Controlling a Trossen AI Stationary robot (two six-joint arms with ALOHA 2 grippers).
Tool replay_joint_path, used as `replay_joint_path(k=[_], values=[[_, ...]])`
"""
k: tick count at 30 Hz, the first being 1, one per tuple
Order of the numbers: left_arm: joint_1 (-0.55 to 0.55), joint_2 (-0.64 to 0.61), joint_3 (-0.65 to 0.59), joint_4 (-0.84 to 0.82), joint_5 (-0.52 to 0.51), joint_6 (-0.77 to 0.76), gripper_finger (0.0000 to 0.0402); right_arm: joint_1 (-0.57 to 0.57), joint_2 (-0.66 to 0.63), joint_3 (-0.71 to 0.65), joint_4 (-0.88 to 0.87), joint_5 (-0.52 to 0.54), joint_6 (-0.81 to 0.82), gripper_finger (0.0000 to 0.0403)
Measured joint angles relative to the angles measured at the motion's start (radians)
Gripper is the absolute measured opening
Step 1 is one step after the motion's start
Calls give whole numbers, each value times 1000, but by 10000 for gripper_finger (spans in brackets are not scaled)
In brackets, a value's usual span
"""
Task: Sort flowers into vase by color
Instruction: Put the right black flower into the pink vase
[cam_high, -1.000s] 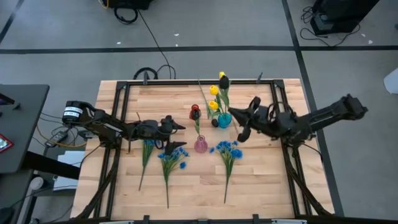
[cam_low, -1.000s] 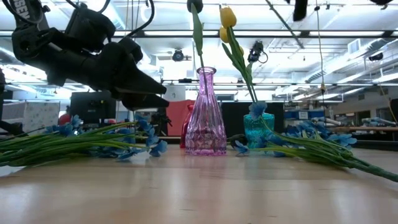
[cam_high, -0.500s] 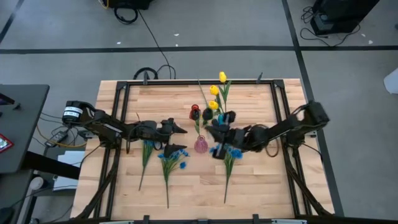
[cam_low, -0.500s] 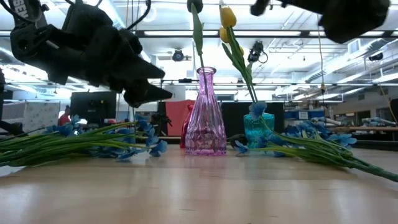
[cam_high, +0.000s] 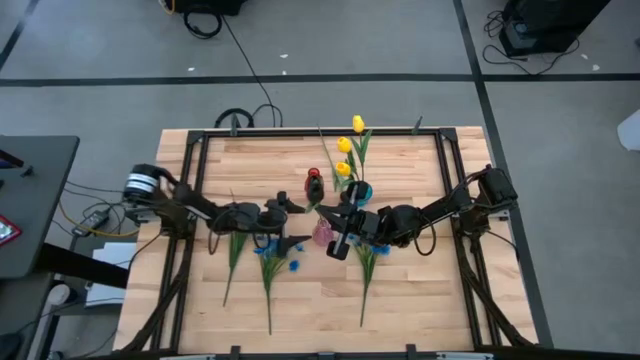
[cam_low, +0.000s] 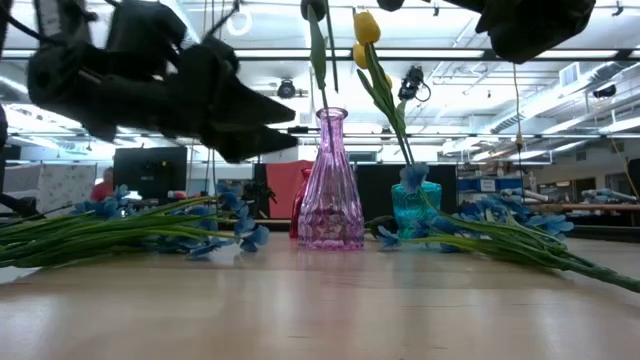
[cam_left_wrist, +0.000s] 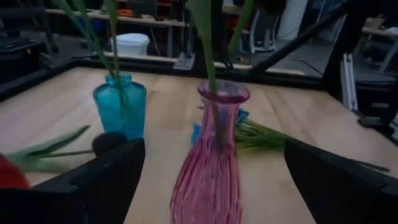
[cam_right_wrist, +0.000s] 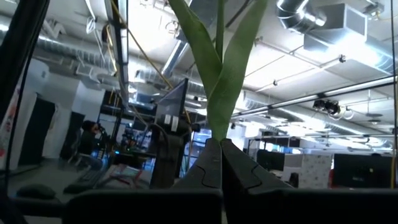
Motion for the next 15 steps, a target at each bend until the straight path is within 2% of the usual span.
replay_joint_path(k=[4, 7, 15], values=[[0, 150, 65, 96, 47, 0, 392, 0, 0, 0, -22, 0, 13, 2], [0, 238, 101, 161, 42, 2, 392, -1, 0, 0, -42, 0, 50, 2], [0, 372, 189, 223, 33, 25, 392, -14, 0, 0, -115, 8, 80, 2]])
